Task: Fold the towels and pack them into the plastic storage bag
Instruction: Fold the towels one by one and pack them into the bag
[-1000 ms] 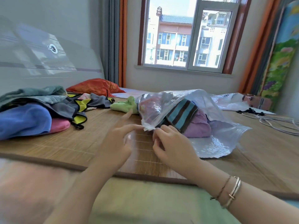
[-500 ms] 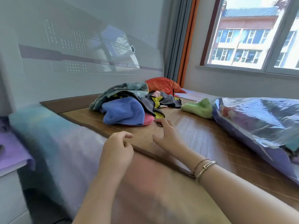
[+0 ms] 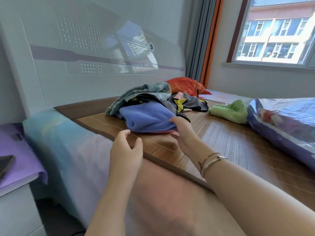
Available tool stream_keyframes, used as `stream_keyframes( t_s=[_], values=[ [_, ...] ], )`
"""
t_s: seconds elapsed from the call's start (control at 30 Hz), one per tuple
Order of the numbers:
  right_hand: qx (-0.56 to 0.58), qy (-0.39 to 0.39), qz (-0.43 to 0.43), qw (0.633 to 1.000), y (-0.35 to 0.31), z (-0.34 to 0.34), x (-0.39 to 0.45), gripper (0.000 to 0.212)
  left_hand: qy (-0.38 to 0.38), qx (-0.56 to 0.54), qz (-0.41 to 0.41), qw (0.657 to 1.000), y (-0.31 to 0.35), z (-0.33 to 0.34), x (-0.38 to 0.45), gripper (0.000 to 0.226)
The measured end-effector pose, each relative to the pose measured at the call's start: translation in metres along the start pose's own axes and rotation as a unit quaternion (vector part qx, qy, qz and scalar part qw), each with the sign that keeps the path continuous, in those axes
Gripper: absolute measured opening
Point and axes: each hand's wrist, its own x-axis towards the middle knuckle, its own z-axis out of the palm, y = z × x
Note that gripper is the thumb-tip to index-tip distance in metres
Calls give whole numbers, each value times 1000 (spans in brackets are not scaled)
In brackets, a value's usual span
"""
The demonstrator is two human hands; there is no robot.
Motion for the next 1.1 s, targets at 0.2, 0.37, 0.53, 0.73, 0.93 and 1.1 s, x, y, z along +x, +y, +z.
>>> stream_keyframes(
  t_s=[0.2, 0.37, 0.53, 0.73, 0.93, 1.1],
  values=[
    [148, -116, 42, 981, -8, -60, -46, 19, -23, -132, -71, 988, 10, 23, -10, 66],
    [192, -104, 41, 975, -22, -84, -63, 34, -23, -146, -101, 984, 12, 40, -15, 65],
    [208, -106, 29, 972, -23, -92, -80, 28, -63, -246, -127, 959, 23, 46, -6, 39],
    [186, -94, 12, 978, -24, -104, -89, 30, -2, -196, 14, 980, 23, 53, -10, 28],
    [177, -73, 5, 982, -28, -121, -100, 23, -3, -153, 107, 982, 60, 57, -30, 7],
    [211, -72, 50, 974, -31, -150, -124, 23, -87, -200, 78, 973, 91, 55, -58, 19]
  ],
)
